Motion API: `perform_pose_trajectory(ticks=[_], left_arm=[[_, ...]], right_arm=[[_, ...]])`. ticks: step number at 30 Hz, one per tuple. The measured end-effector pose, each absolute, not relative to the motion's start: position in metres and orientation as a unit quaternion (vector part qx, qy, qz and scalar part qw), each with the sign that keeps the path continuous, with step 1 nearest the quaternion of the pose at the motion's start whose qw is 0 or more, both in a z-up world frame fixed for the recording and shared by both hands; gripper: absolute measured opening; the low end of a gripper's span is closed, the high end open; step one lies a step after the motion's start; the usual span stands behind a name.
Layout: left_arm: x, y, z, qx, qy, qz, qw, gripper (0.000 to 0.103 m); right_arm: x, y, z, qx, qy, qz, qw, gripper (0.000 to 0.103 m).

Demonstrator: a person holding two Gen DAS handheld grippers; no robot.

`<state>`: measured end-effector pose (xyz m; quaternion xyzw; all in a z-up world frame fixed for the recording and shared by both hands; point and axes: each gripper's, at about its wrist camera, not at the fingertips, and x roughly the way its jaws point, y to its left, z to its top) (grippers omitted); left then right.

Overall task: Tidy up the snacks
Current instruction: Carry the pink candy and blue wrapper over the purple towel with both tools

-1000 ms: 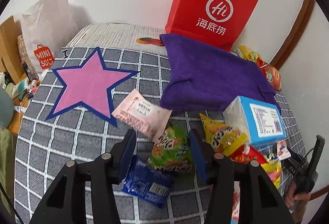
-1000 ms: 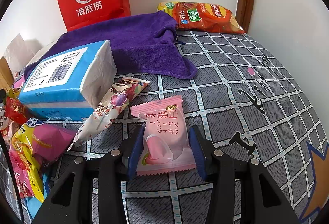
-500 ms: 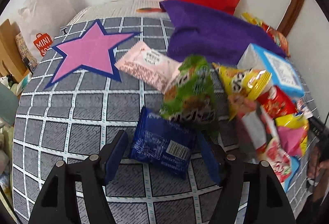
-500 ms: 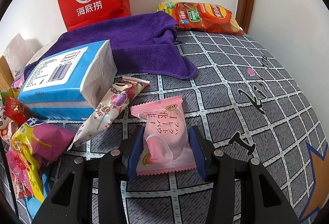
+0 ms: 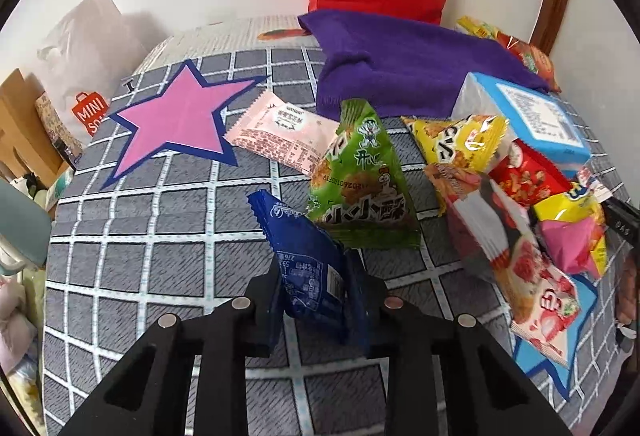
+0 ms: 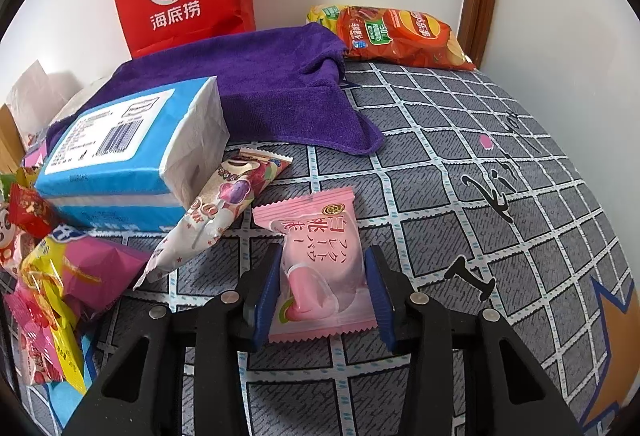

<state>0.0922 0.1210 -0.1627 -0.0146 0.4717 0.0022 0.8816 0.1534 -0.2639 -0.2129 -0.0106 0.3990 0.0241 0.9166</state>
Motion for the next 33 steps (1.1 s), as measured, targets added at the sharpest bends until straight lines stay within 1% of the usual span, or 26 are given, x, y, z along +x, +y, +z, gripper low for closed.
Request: perform_pose_trajectory(ticks=[8,13,17,26,33], left_arm=[[0.071,0.13,-0.126,-0.036,0.446,0.009,0.894,0.026],[0.069,0.125,-0.099,-0.042,0.43,0.008,0.902,0.026],[0.082,0.12,-0.08,-0.058,0.423,0.005,0.904,0.026],[0.128,0.093,-0.039,-0.052,0.403,-0.015,0.914,0.026],[0.178,0.08,-0.021,-0.052,0.393,-0.021,0.918,0.026]], right_arm=[[0.124,-0.26,-0.203,-0.009,0.395,0.031,0.918,0.04],[0.106,-0.261,-0.168,-0.006,0.368,0.033,0.929,0.04],[0.102,-0.259,-0.135,-0.001,0.354,0.037,0.935,0.04],[0.132,-0.237,-0.068,-0.013,0.318,0.055,0.946,0.04],[0.186,-0.218,-0.036,0.0,0.309,0.073,0.948,0.04]])
